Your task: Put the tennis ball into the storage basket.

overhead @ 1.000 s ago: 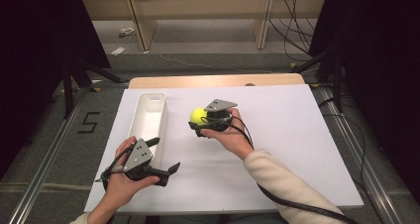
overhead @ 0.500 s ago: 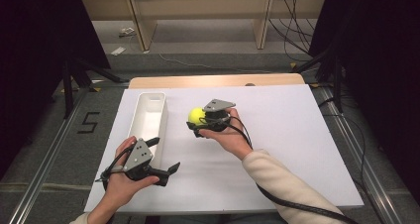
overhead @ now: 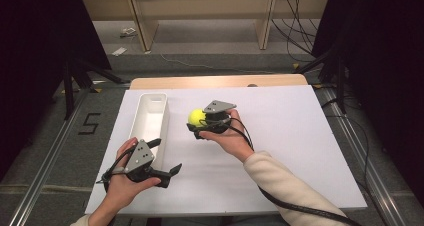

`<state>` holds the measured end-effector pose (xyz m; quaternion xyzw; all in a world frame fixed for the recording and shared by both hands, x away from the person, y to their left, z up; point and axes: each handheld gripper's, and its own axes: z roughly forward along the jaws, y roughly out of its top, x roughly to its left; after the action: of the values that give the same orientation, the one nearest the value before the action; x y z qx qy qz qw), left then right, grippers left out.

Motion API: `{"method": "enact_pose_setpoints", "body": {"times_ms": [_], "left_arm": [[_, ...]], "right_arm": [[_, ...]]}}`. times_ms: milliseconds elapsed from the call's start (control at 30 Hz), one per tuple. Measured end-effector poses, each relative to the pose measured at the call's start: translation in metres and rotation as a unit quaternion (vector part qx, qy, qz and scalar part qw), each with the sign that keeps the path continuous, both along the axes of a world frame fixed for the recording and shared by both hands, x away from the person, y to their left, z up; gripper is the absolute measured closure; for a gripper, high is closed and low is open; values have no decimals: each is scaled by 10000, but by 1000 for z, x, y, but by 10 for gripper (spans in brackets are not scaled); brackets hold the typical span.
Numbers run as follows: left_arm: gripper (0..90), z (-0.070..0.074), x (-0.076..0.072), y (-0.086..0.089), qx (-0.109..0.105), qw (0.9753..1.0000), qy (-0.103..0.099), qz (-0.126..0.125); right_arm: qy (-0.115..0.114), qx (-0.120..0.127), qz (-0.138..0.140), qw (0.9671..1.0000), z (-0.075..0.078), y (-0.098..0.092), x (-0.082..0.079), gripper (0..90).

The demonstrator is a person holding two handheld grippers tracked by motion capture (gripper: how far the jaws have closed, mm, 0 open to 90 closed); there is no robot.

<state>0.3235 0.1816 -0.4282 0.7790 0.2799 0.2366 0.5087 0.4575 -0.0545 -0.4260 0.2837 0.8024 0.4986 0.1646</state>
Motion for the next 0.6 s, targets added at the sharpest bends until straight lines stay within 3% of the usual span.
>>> {"method": "enact_pose_setpoints", "body": {"times_ms": [600], "left_arm": [[0, 0, 0, 0, -9, 10000, -2, 4]], "right_arm": [[-4, 0, 54, 10000, 2, 5, -3, 266]]}}
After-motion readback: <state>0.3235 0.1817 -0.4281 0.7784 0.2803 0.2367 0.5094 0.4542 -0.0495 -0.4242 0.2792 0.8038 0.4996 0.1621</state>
